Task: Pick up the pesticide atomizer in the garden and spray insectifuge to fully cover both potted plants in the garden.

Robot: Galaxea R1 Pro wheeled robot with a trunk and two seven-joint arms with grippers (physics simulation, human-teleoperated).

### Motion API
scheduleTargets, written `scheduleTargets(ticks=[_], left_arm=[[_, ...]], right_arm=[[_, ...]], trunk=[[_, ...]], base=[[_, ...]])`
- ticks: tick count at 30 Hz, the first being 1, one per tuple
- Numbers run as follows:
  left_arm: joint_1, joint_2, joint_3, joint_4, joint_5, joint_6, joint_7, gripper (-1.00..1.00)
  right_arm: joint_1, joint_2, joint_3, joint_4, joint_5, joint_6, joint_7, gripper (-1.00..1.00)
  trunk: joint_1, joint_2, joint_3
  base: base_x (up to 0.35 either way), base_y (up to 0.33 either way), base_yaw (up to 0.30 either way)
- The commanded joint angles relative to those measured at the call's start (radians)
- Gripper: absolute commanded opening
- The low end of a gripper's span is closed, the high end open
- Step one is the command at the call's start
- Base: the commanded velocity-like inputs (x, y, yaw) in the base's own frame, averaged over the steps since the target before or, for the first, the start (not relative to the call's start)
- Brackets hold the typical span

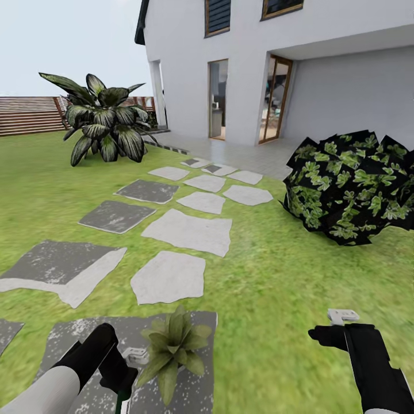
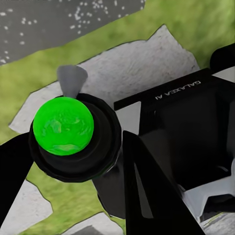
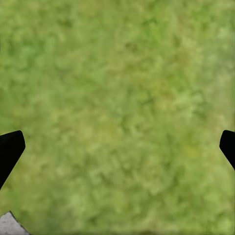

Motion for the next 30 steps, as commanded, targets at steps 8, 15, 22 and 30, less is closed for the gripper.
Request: scheduleTargets(ticks=[8, 15, 22, 30], left_arm=[[0.0, 0.001, -0.004, -0.002, -0.009, 0.002, -0.01, -1.0], [0.0, 0.001, -0.004, -0.002, -0.009, 0.002, -0.01, -1.0], [0.001, 0.001, -0.004, -0.002, -0.009, 0.002, -0.01, -1.0], [0.001, 0.001, -0.004, -0.002, -0.009, 0.002, -0.01, -1.0]], right_arm=[[-0.001, 0.001, -0.001, -0.002, 0.01, 0.002, 0.01, 1.0], [-0.001, 0.0, -0.001, -0.002, 0.01, 0.003, 0.01, 1.0], [-0.001, 0.0, -0.001, -0.002, 0.01, 0.003, 0.01, 1.0], [-0.001, 0.0, -0.001, -0.002, 0.011, 0.002, 0.01, 1.0]], trunk=[[0.015, -0.029, -0.014], [0.015, -0.029, -0.014], [0.027, -0.05, -0.023], [0.042, -0.078, -0.036]], base=[[0.0, 0.0, -0.172], [0.0, 0.0, -0.174], [0.0, 0.0, -0.01], [0.0, 0.0, 0.0]])
